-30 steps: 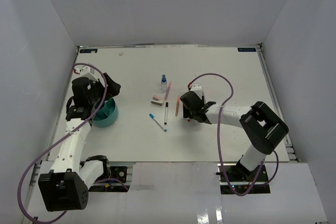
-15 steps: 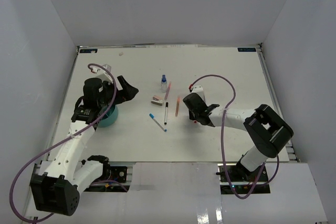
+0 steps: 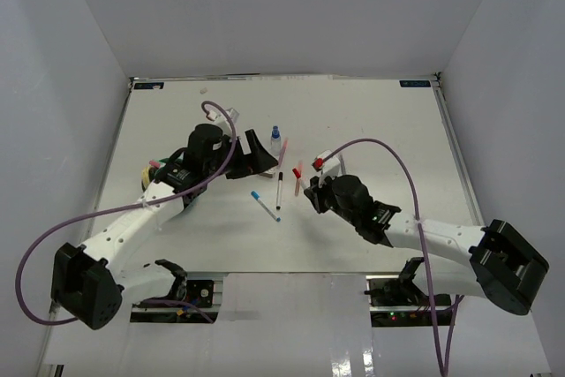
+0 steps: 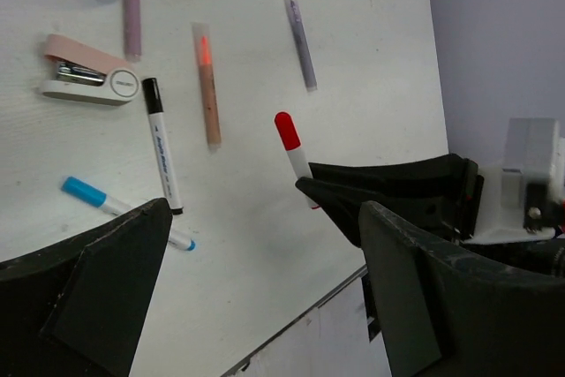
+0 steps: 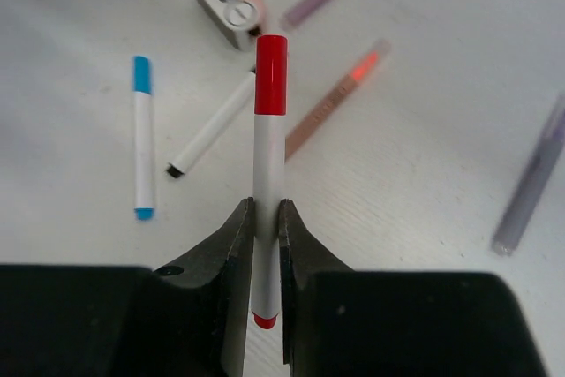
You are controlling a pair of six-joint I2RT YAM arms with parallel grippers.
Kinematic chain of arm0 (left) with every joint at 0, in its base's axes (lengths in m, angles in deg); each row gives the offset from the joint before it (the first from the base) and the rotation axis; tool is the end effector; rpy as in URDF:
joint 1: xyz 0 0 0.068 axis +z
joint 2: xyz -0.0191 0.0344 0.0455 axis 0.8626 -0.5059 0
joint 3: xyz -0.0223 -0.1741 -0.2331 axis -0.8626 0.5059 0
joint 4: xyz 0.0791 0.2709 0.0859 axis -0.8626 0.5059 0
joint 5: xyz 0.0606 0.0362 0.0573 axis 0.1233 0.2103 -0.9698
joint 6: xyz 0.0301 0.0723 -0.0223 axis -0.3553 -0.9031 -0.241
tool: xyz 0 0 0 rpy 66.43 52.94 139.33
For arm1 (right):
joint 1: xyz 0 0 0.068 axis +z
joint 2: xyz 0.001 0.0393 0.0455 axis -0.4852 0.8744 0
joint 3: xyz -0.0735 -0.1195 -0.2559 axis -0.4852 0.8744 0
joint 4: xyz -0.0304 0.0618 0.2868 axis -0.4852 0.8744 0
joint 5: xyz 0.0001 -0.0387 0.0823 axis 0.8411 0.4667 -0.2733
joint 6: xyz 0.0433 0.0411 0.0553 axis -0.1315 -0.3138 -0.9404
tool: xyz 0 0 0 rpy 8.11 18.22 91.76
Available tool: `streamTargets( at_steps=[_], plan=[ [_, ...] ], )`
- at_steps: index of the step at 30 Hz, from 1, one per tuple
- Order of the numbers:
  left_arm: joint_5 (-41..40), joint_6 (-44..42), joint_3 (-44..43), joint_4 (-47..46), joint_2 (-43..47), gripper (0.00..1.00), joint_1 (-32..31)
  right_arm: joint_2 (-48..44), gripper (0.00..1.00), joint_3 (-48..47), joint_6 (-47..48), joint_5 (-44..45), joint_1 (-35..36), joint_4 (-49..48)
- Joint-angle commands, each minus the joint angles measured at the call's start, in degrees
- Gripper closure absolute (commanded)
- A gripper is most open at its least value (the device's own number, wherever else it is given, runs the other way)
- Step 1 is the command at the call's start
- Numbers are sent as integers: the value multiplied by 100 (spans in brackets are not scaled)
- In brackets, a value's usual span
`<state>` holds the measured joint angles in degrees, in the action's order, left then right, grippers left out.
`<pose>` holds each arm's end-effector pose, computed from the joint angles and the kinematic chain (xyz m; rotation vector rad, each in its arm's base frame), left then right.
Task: Sort the stationery into containers
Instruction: Pick up the pen from the center of the board, then place the pen in the storage box.
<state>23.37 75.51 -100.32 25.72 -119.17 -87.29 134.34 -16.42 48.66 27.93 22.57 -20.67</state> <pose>0.2613 -0.1575 0.2888 -0.0492 2.2340 -0.9383 0.2044 0.2269 0.1867 -0.5148 1.9170 0.4450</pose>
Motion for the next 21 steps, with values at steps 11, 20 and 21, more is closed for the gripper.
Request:
streamTargets(
  at_steps=[11,20,21],
  plan=[
    [-707,415,-843,-253,-1258,12,-1433,-808,92,686,747,-1023,316,-1926],
    [-725,459,-984,-306,-1602,36,-1600,-922,90,836,720,-892,307,-2102],
    [-725,459,-1001,-315,-1602,39,-1600,-940,89,845,738,-857,307,-2093]
  ],
)
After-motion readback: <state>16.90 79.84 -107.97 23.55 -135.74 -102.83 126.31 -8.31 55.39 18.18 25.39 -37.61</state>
